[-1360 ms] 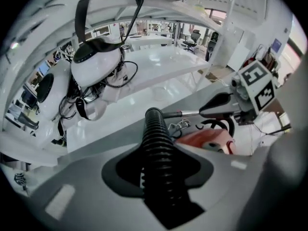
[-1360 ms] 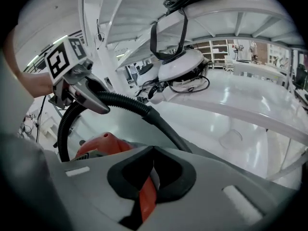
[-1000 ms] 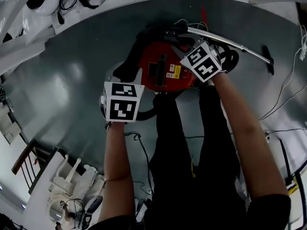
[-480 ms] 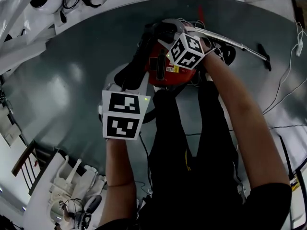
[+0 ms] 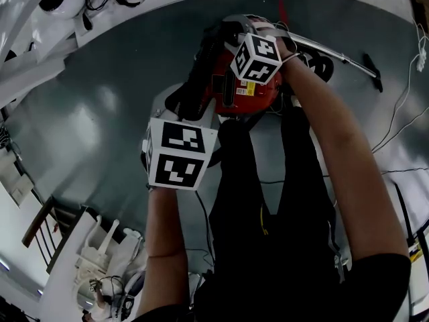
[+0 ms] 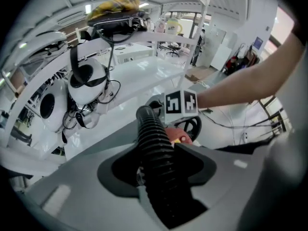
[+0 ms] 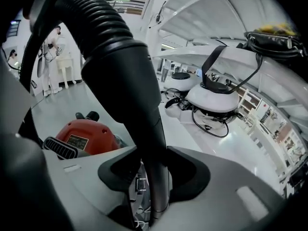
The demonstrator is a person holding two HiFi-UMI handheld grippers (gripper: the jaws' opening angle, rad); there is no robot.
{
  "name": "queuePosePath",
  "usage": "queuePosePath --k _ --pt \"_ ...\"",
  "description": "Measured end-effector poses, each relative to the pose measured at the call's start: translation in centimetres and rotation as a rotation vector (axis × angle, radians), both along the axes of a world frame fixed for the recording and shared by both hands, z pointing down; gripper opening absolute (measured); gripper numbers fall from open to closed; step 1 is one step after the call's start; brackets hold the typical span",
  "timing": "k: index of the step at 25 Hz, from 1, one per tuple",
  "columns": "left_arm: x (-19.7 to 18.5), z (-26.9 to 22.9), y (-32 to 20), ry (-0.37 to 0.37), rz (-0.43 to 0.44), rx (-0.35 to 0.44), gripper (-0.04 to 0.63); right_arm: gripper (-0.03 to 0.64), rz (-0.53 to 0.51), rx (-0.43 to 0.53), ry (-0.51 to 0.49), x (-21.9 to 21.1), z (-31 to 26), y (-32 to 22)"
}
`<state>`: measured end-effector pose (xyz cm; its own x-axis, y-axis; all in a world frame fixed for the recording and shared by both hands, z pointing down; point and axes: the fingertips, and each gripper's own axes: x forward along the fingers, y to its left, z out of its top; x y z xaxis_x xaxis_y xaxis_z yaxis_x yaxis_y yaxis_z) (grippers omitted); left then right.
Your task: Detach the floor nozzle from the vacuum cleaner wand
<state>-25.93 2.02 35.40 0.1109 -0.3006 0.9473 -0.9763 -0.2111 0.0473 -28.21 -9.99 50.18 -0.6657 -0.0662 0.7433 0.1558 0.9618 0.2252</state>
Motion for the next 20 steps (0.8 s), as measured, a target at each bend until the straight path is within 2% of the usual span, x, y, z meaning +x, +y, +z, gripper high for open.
queuePosePath --k 1,3,8,11,15,17,20 --pt "0.6 0.6 0.2 0.006 0.026 -0.021 0.233 0.172 0.010 0.011 0.003 0.0 -0.1 -0.2" --pt "2.1 1.5 0.4 0.065 0.047 -0.037 0.272 0.172 0.012 0.021 0.009 0.2 -0.4 -0.3" --pt "3.6 0.8 -1.3 0.261 -0.050 0.015 0.301 0.172 0.005 0.019 0.000 0.6 -1.4 -0.3" --pt "3.3 0.0 -2.9 0.354 -0.072 0.029 0.308 0.172 0.009 0.036 -0.018 1.0 -2.0 -0.6" --pt "1.3 -1.4 -6.2 0.341 -0.056 0.094 0.304 0.173 -0.004 0.087 -0.055 1.4 -3.2 0.3" --pt "0.8 -0.6 -7.9 0.368 -0.060 0.068 0.304 0.173 0.009 0.118 -0.076 1.8 -3.6 0.6" --pt "1.3 2.4 -9.2 0.514 -0.109 -0.057 0.305 0.172 0.026 0.158 -0.104 2.3 -4.3 0.7"
